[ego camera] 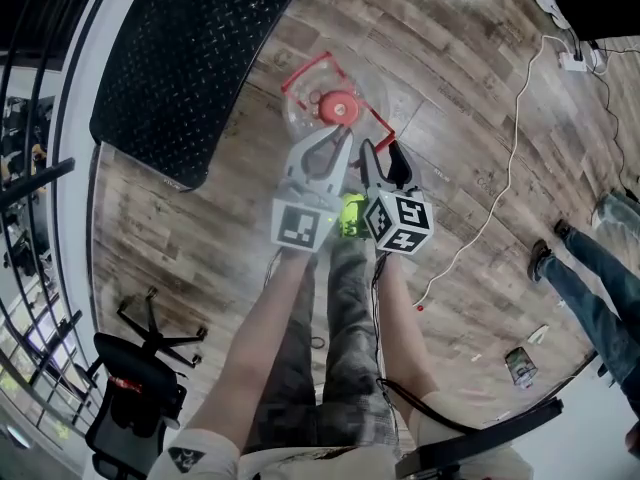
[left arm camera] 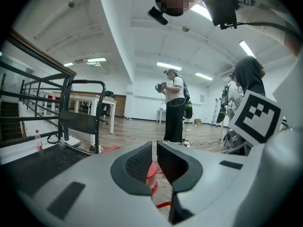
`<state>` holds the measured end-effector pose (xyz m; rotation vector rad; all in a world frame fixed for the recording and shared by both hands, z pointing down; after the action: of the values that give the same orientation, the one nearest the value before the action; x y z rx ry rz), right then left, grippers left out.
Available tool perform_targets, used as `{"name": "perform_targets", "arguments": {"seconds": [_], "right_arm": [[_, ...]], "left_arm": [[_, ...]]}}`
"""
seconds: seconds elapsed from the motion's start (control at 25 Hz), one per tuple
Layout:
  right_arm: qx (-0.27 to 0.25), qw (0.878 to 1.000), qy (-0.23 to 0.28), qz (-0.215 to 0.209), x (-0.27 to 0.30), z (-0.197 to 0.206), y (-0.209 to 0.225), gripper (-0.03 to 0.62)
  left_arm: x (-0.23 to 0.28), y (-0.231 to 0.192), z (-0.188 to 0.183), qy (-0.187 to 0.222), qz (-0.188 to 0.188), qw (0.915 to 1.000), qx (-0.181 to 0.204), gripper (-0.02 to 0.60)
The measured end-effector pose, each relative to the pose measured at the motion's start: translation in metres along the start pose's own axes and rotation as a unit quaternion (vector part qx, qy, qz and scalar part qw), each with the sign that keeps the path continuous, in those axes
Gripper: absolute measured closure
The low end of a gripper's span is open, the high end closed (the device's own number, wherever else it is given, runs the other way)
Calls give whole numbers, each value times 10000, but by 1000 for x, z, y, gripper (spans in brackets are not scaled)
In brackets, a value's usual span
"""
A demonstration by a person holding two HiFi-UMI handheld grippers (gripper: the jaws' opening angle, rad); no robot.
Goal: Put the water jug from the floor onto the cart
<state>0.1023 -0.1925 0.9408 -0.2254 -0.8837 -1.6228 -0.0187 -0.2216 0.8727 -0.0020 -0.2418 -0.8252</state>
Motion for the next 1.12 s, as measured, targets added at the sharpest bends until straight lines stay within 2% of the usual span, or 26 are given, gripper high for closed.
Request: {"name": "perform_targets", "arguments": {"seconds": [0.12, 0.24, 0.36, 0.52, 0.68, 0.8, 0.96, 1.04, 1.12], "right_arm": [[273, 9996, -41, 39, 0, 4, 12, 388], [576, 9982, -19, -176, 5, 3, 9, 388], [574, 9976, -75, -374, 10, 1, 2, 390], [583, 9972, -62, -454, 13, -1, -2, 393], [847, 9954, 54, -444, 9, -9, -5, 430], [947, 9945, 158, -408, 4, -19, -10, 466], [736, 9958, 167, -520, 1, -30, -26, 496], [558, 9967, 48, -593, 0, -33, -37, 499], [371, 9969, -102, -683, -5, -36, -50, 500]], "left_arm": [[-4, 2, 2, -21, 36, 10000, -27, 568], [-6, 1, 6, -62, 20, 9999, -86, 568], [-5, 2, 7, -35, 5, 9998, -183, 568], [-2, 1, 6, -67, 50, 9999, -126, 568], [-2, -2, 0, 138, -123, 9986, -505, 568], [-5, -5, -6, 94, -101, 9992, -382, 568], [-6, -13, -19, 218, -188, 9986, -446, 568], [-6, -17, -26, 192, -174, 9992, -303, 568], [-10, -21, -38, 236, -258, 9988, -356, 568]]}}
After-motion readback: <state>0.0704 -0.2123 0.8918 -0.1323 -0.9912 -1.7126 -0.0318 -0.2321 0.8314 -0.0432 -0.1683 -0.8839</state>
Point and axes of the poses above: the fingertips, and each gripper's own axes: x forward along the fingers, y to its right, z out of its underside, the point moved 6 cm from there along -x, backward along the fingers, and after that the axes turned 3 degrees about x, right-handed, at the moved point
